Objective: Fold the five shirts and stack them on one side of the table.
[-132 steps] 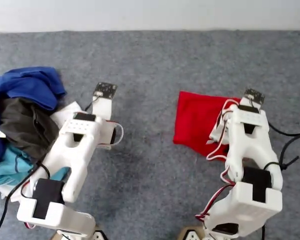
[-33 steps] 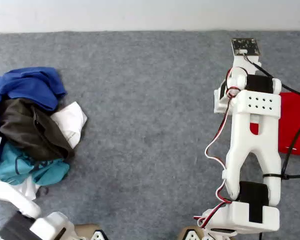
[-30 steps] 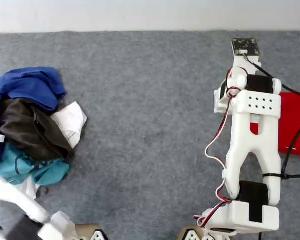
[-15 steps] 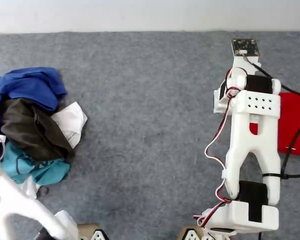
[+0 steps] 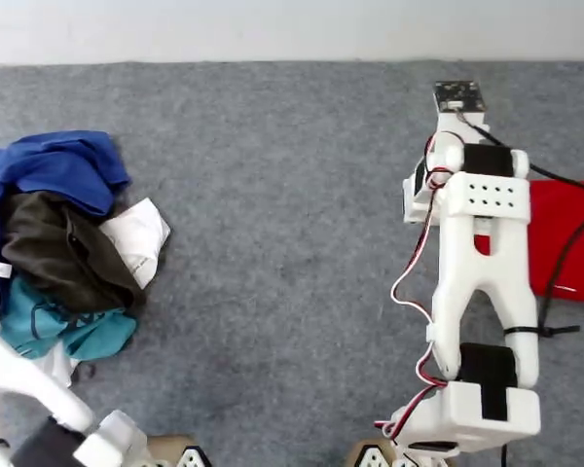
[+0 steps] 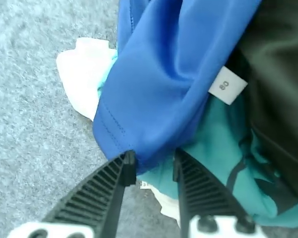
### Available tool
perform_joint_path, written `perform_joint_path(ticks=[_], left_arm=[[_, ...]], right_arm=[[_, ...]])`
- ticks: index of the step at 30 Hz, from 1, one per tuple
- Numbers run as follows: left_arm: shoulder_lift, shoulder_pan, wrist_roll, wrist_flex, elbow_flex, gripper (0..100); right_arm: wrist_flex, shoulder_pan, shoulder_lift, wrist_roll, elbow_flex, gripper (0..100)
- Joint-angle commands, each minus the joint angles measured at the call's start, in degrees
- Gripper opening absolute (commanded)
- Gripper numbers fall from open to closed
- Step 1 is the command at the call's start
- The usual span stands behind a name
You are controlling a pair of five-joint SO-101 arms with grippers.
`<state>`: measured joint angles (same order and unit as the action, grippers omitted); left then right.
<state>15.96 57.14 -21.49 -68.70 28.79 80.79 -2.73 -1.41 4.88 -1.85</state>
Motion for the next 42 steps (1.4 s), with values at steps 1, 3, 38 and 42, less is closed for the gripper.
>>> perform_joint_path(ticks=[1,3,38,42], left_arm=[[-0.79,0.79,0.62,1.67,-0.22,14],[-1.67,0.79,0.7,2.55,-0.22,14],[41.23,-15.47,-4.04,-5.27,-1.19,1],[50.2,-25.93,-4.13,-3.78,-3.3,1]], right_arm=[[-0.92,1.54,0.22,-0.44,-0.35,1.9],[-0.92,2.07,0.22,-0.44,-0.35,1.9],[-0.4,2.33,0.4,-0.53,-0.26,1.8],[-0.4,2.33,0.31,-0.53,-0.26,1.8]])
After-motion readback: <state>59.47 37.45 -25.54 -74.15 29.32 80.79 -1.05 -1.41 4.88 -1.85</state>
